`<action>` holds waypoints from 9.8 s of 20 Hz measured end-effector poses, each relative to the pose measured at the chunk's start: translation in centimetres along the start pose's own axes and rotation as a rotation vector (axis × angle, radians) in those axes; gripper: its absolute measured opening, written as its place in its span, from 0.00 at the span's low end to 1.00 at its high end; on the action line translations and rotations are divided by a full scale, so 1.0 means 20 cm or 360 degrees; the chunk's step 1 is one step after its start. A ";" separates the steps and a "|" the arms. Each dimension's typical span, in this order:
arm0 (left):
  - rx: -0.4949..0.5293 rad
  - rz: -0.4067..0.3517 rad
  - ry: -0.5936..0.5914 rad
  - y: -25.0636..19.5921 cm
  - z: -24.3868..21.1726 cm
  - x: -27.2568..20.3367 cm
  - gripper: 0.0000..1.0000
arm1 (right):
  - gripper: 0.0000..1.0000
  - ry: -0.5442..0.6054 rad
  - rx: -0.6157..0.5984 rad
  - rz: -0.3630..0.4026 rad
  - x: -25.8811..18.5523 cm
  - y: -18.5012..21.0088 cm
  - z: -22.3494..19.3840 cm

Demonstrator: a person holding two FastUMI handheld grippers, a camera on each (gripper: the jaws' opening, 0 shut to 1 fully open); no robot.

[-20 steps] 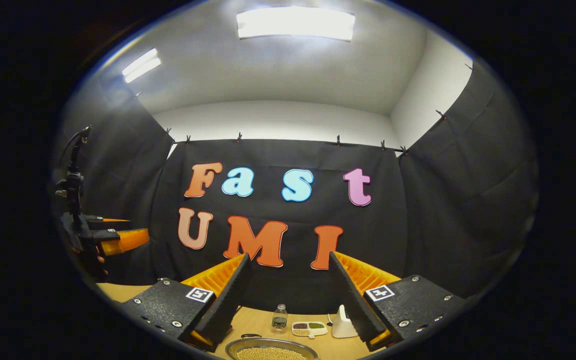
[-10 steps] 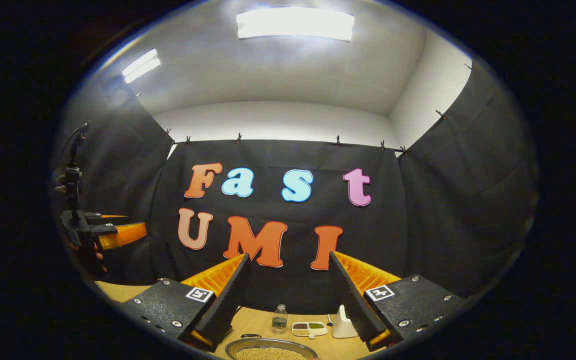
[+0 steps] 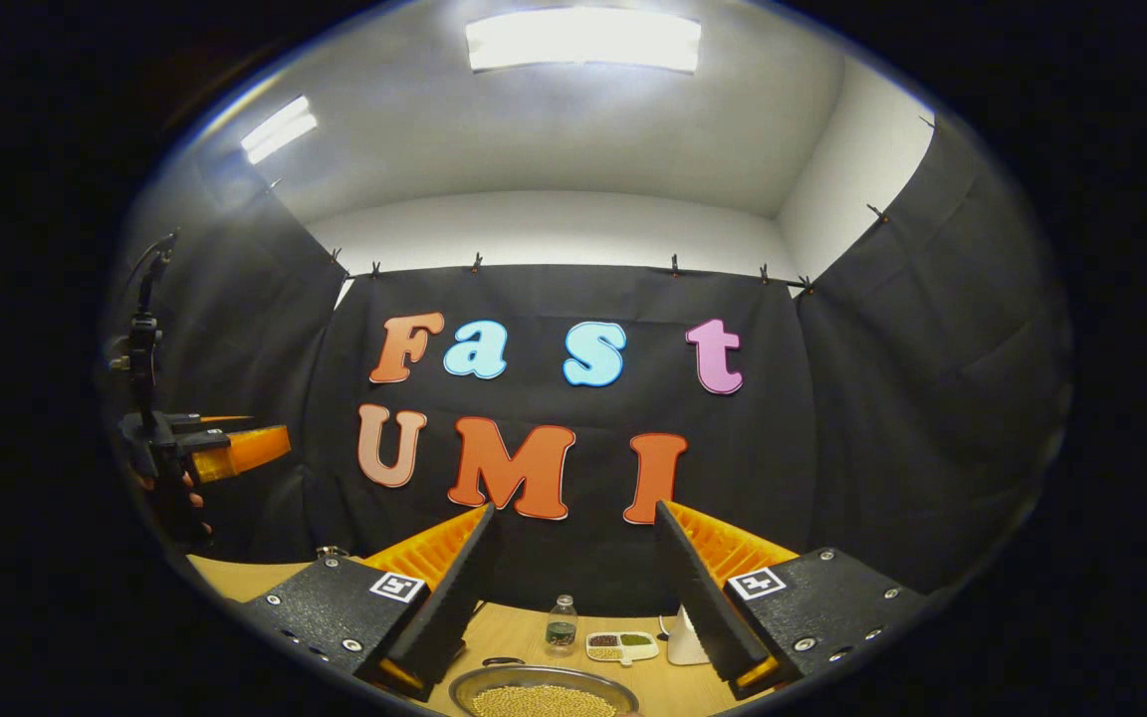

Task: First push the handle of the pot to place it horizontally, then grasp the pot with both hands and set it on the induction cooktop.

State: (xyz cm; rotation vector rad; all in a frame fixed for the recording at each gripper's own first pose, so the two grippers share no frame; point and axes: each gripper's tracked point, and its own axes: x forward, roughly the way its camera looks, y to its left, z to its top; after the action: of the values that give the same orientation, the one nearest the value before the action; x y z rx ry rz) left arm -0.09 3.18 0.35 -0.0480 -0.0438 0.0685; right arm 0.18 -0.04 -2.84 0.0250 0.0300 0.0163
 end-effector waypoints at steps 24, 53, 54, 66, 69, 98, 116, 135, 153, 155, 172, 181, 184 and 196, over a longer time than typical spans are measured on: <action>0.0034 0.0020 0.0030 -0.01 -0.05 0.00 0.97 | 0.69 0.0633 0.0143 0.0023 -0.17 -0.05 -0.90; 0.0012 0.0023 0.0039 -0.01 -0.10 0.00 0.95 | 0.00 0.1994 0.0861 -0.0042 -0.79 0.16 -2.01; 0.0013 0.0027 0.0040 -0.01 -0.11 0.00 0.97 | 0.00 0.2026 0.0864 -0.0043 -0.80 0.17 -2.04; 0.0024 0.0033 0.0069 0.01 -0.16 -0.01 0.97 | 0.00 0.2266 0.0844 -0.0198 -0.77 0.17 -2.28; 0.0036 0.0049 0.0086 0.05 -0.20 -0.01 0.97 | 0.00 0.2282 0.0821 -0.0252 -0.75 0.13 -2.33; 0.0093 0.0191 0.0327 0.21 -0.66 0.25 0.93 | 0.00 0.2159 0.0626 -0.0616 -0.31 -0.51 -2.47; 0.0069 0.0027 0.0593 0.02 -0.91 0.21 0.95 | 0.06 0.1999 0.0635 -0.0465 -0.08 -0.61 -2.30; -0.0015 -0.0380 0.1481 -0.90 -1.90 0.09 0.95 | 0.78 0.1744 0.0365 -0.0228 0.05 -0.54 -2.07; 0.0149 -0.0189 0.1718 -0.87 -2.38 0.20 0.96 | 0.87 0.1807 0.0228 -0.0195 0.15 -0.61 -2.31; 0.0144 -0.0181 0.1732 -0.85 -2.41 0.20 0.96 | 0.87 0.1816 0.0222 -0.0200 0.16 -0.60 -2.34; 0.0049 -0.0092 0.1886 -0.85 -2.73 0.07 0.96 | 0.86 0.1923 0.0094 -0.0223 0.17 -0.59 -2.63; 0.0055 0.0013 0.1805 -0.84 -2.79 0.07 0.87 | 0.73 0.1913 0.0127 -0.0195 0.21 -0.55 -2.66; 0.0019 0.0005 0.1743 -0.83 -2.78 0.10 0.84 | 0.71 0.1901 0.0108 -0.0192 0.19 -0.55 -2.65; 0.0057 -0.0019 0.1545 -0.77 -2.56 0.18 0.75 | 0.62 0.1764 0.0175 -0.0207 0.20 -0.51 -2.46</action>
State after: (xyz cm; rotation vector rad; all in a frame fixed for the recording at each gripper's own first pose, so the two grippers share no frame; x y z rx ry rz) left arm 6.92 -14.32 -49.83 -0.0413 0.9271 0.0284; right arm 2.77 -8.97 -52.41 0.1216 1.1406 -0.1037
